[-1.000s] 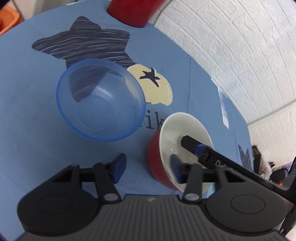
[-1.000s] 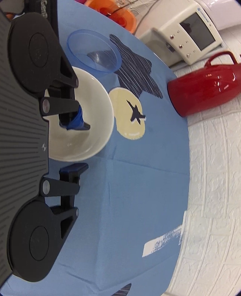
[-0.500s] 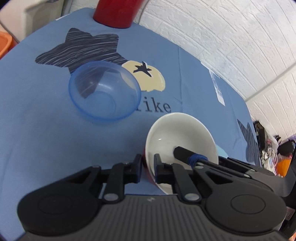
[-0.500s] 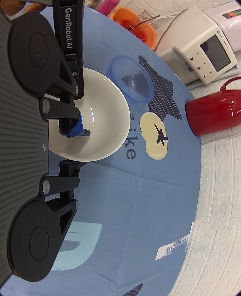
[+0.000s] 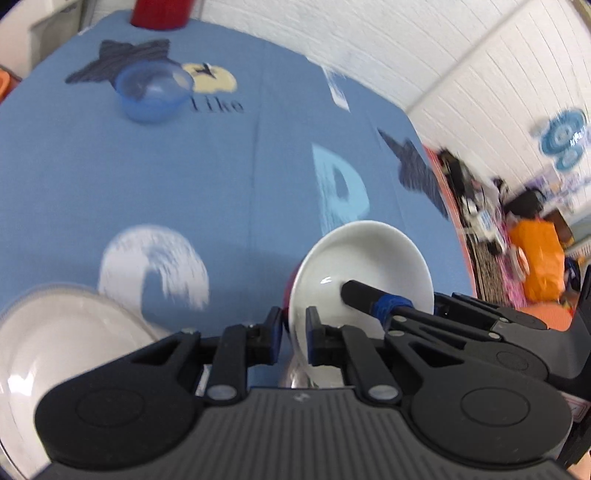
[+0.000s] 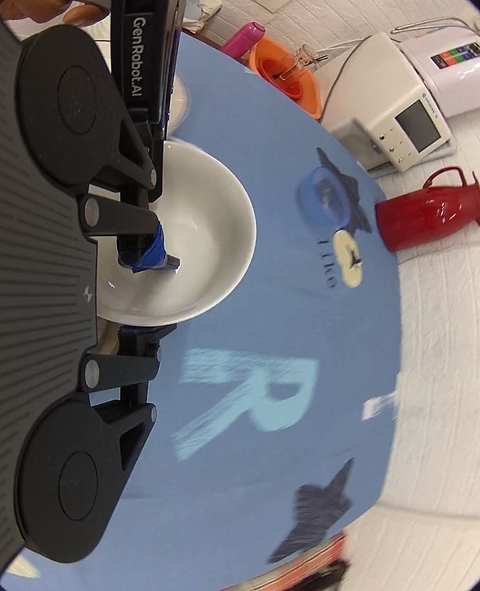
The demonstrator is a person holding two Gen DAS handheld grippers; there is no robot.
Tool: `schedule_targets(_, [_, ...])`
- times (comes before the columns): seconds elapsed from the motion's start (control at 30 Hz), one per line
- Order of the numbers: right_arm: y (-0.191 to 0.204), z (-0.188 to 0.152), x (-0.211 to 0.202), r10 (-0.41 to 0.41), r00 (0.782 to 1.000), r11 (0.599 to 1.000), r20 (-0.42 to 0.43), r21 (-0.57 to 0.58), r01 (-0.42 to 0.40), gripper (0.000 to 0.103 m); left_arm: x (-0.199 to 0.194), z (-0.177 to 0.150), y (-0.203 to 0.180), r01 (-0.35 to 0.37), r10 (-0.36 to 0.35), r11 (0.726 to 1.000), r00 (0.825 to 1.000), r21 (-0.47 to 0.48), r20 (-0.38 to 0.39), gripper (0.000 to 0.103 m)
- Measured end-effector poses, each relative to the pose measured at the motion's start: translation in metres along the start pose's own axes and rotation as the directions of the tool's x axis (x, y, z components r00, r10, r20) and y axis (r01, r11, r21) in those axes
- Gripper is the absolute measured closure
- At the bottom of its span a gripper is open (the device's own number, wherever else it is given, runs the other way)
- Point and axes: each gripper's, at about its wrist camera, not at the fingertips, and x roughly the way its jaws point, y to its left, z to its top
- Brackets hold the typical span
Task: Organize plates and bowls
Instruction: 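Carry the red bowl with both grippers into the steel bowl and open both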
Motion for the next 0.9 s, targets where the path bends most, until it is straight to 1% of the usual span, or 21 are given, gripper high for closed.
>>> schedule_targets(0.13, [-0.010, -0.038, -0.008, -0.004, 0.999, 0.999, -0.039, 0.043, 0.005, 0.089, 0.007, -0.035, -0.011, 0.011, -0.008, 0.999, 0.997, 0.035, -0.071, 0.099])
schedule_targets(0.27, [-0.017, -0.058, -0.003, 0.004, 0.998, 0.998, -0.066, 0.059, 0.000, 0.089, 0.019, -0.054, -0.016, -0.001, 0.007, 0.999, 0.993, 0.045, -0.116, 0.099])
schedule_targets(0.43, [-0.023, -0.064, 0.008, 0.012, 0.997, 0.998, -0.081, 0.068, -0.007, 0.088, 0.031, -0.056, -0.014, -0.012, 0.018, 0.999, 0.990, 0.041, -0.140, 0.099])
schedule_targets(0.5, [-0.025, -0.065, 0.011, -0.001, 0.997, 0.997, -0.083, 0.073, 0.007, 0.087, 0.036, -0.053, -0.013, -0.003, 0.010, 0.999, 0.988, 0.044, -0.154, 0.098])
schedule_targets(0.57, [-0.026, -0.065, 0.012, -0.014, 0.997, 0.998, -0.080, 0.061, 0.018, 0.087, 0.037, -0.052, -0.011, 0.000, 0.006, 0.999, 0.988, 0.039, -0.151, 0.097])
schedule_targets(0.6, [-0.026, -0.066, 0.012, -0.015, 0.997, 0.998, -0.080, 0.059, 0.019, 0.087, 0.037, -0.051, -0.012, 0.003, 0.006, 0.999, 0.989, 0.054, -0.150, 0.096])
schedule_targets(0.67, [-0.028, -0.066, 0.010, -0.014, 0.998, 0.997, -0.069, 0.073, 0.020, 0.087, 0.037, -0.049, -0.013, 0.016, -0.007, 0.998, 0.988, 0.058, -0.152, 0.086])
schedule_targets(0.7, [-0.029, -0.065, 0.009, -0.020, 0.998, 0.997, -0.057, 0.079, 0.025, 0.087, 0.036, -0.047, -0.012, 0.035, -0.026, 0.998, 0.988, 0.055, -0.154, 0.067])
schedule_targets(0.73, [-0.029, -0.064, 0.006, -0.030, 0.999, 0.996, -0.043, 0.079, 0.034, 0.087, 0.031, -0.046, -0.012, 0.063, -0.055, 0.997, 0.988, 0.050, -0.145, 0.054])
schedule_targets(0.77, [-0.029, -0.062, 0.003, -0.035, 0.999, 0.996, -0.029, 0.080, 0.037, 0.087, 0.026, -0.045, -0.013, 0.074, -0.067, 0.996, 0.989, 0.055, -0.131, 0.053])
schedule_targets(0.83, [-0.031, -0.057, -0.001, -0.030, 0.999, 0.996, -0.016, 0.088, 0.032, 0.086, 0.014, -0.041, -0.017, 0.075, -0.067, 0.993, 0.994, 0.090, -0.089, 0.053])
schedule_targets(0.9, [-0.032, -0.053, -0.007, -0.043, 0.999, 0.995, 0.010, 0.095, 0.042, 0.086, 0.004, -0.037, -0.018, 0.099, -0.092, 0.990, 0.993, 0.103, -0.073, 0.053])
